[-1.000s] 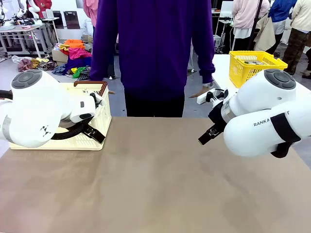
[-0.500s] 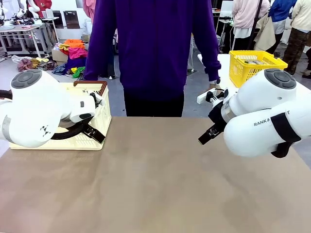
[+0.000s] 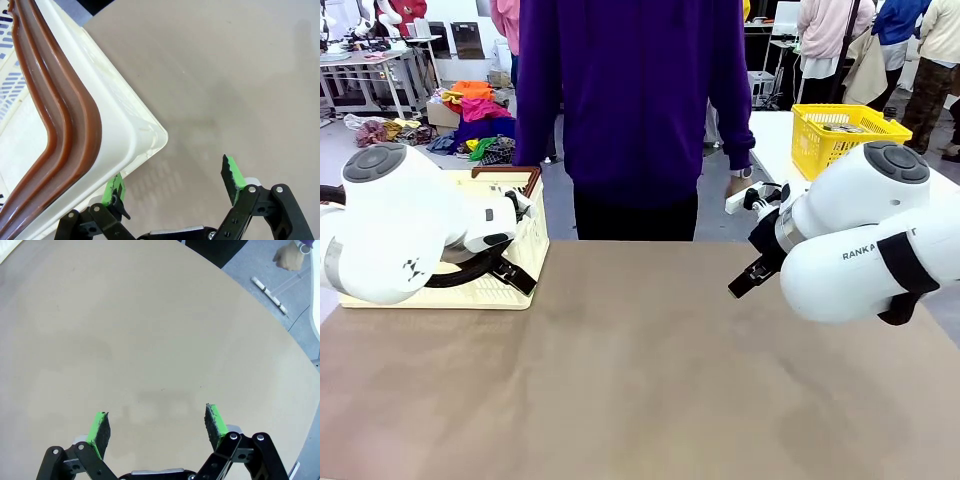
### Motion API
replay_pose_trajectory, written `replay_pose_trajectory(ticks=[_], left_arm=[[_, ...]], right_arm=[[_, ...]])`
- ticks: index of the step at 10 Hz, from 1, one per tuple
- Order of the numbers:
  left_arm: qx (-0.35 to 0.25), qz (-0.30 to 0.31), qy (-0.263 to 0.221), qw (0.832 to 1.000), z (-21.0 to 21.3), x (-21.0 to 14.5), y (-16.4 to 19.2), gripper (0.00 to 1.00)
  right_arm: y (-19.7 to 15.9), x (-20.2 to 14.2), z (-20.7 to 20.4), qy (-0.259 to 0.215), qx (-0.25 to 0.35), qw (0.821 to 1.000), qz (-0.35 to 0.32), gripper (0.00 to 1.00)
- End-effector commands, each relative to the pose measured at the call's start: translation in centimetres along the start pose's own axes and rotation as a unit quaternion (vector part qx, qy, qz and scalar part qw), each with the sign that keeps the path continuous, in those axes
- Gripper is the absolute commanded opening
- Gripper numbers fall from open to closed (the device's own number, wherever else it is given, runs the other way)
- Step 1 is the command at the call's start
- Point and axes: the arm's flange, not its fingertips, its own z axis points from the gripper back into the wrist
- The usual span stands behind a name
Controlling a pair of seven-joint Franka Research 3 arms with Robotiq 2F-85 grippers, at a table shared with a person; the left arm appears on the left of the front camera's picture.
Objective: Place the drinks into the Shopping basket.
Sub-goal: Pick up one drink and place it into the Shopping basket.
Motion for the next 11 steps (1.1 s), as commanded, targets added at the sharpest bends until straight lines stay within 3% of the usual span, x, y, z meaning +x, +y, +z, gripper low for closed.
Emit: replay_pose_trajectory(ticks=[1,4,5,6,7,8,9,11], left_arm=[[0.000,0.001,-0.001,1.000,0.0,0.0,0.1,1.00],[0.000,0.000,0.000,1.000,0.0,0.0,0.0,1.00],[-0.069,-0.017,0.047,0.996,1.6,0.6,-0.5,1.00],[-0.113,-0.022,0.128,0.985,3.5,0.6,-1.0,1.00],[-0.134,0.032,0.184,0.973,5.4,1.0,-1.4,1.00],[-0.164,0.068,0.209,0.962,6.9,1.2,-1.4,1.00],[-0.188,0.097,0.210,0.955,8.5,1.6,-1.0,1.00],[-0.290,0.169,0.110,0.935,14.7,3.4,5.3,1.00]], right_arm=[[0.0,0.0,0.0,0.000,0.000,1.000,0.000,1.00],[0.0,0.0,0.0,0.000,0.000,1.000,0.000,1.00],[-0.4,0.4,0.9,0.074,0.047,0.996,-0.018,1.00],[-0.8,0.2,2.0,0.174,0.109,0.978,-0.013,1.00],[-1.4,0.4,3.4,0.220,0.182,0.957,-0.054,1.00],[-2.2,0.9,5.0,0.247,0.207,0.940,-0.112,1.00],[-3.6,1.8,7.5,0.222,0.251,0.926,-0.172,1.00],[-8.7,2.9,15.9,0.121,0.284,0.913,-0.266,1.00]])
